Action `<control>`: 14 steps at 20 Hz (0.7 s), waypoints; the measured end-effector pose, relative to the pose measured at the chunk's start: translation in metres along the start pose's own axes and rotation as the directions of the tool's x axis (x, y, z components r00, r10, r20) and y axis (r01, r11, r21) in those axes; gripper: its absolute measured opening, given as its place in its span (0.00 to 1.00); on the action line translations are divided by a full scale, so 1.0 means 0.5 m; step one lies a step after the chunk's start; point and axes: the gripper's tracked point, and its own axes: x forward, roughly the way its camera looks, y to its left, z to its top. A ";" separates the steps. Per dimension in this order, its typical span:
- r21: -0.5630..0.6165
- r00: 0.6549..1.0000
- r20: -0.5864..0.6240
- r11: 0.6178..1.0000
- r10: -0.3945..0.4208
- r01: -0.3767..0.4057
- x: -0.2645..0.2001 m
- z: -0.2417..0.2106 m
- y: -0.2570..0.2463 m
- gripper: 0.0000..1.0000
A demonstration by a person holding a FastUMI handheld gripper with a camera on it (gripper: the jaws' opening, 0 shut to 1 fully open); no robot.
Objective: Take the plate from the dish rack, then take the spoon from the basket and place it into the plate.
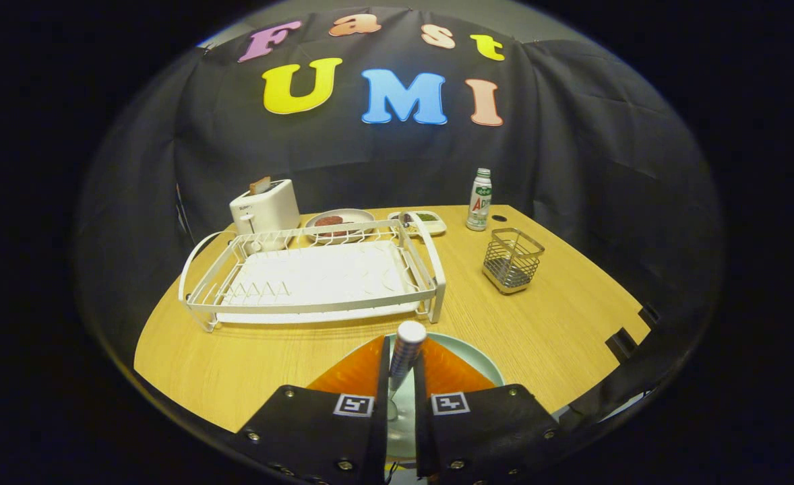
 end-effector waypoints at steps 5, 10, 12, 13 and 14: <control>0.020 0.998 -0.002 0.998 -0.058 0.058 0.009 0.017 -0.044 0.40; 0.014 0.997 -0.002 0.997 -0.073 0.073 0.017 0.029 -0.057 0.40; 0.008 0.998 0.004 0.998 -0.070 0.070 0.018 0.038 -0.053 0.40; 0.001 0.998 0.009 0.998 -0.069 0.069 0.017 0.045 -0.053 0.40; -0.009 0.998 0.016 0.998 -0.067 0.067 0.015 0.051 -0.053 0.40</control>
